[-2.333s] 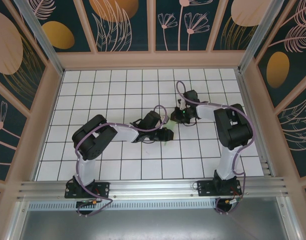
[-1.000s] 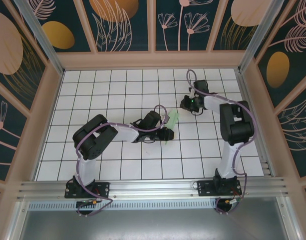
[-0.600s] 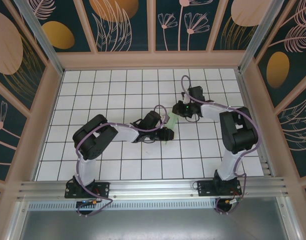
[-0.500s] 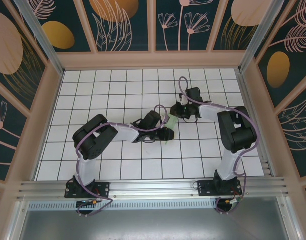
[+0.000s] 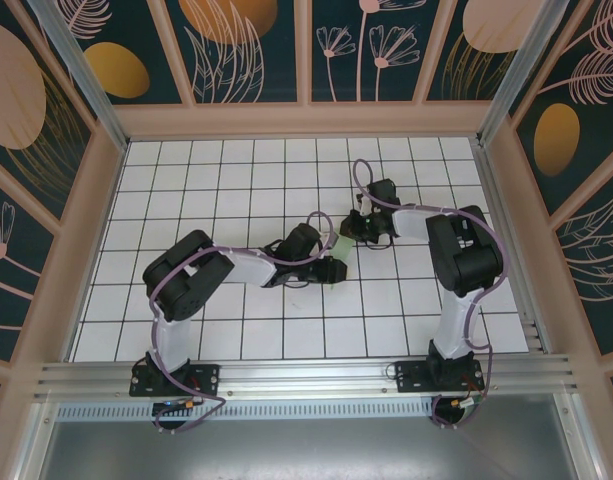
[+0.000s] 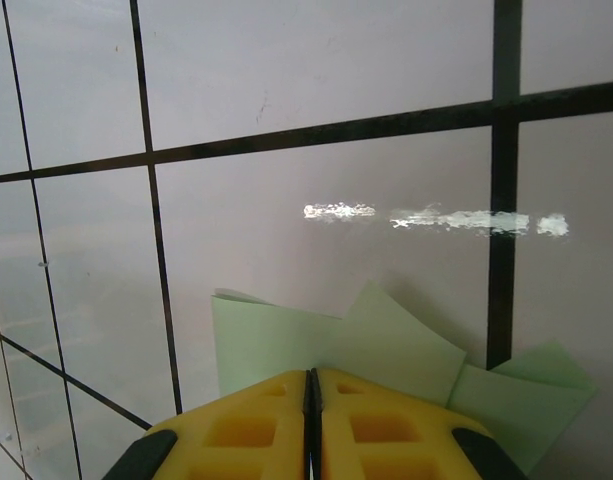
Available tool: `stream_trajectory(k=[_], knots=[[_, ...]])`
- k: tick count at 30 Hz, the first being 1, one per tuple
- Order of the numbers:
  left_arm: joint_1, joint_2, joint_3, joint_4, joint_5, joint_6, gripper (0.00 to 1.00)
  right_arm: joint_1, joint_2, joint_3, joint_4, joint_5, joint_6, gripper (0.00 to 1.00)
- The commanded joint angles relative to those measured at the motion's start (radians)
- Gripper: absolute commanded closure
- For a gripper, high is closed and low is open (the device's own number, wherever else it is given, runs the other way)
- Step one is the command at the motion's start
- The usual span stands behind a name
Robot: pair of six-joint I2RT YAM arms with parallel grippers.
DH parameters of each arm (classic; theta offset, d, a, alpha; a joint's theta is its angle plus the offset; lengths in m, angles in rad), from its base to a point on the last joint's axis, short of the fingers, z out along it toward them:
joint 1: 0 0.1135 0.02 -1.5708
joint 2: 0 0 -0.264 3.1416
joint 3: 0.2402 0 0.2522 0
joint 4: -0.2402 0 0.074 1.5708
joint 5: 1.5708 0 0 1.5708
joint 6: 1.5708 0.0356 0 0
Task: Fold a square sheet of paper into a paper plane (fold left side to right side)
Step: Fold the wing for the fifth time at the center of the table.
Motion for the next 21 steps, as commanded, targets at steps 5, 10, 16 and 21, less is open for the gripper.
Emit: stream_trajectory(k=[5,10,16,21], knots=[[-0.031,-0.002,-0.089,-0.239,0.092,0.056,0.69,0.003,0.068,0.008,-0.067,0.106,-0.023,0.88],[-0.039,-0.013,-0.104,-0.266,0.102,0.074,0.69,0.003,0.069,0.008,-0.070,0.107,-0.023,0.88],[-0.040,-0.038,-0.115,-0.288,0.100,0.079,0.69,0.003,0.069,0.012,-0.071,0.106,-0.022,0.88],[-0.039,-0.110,-0.115,-0.266,0.096,0.065,0.68,0.003,0.068,0.013,-0.073,0.099,-0.025,0.88]])
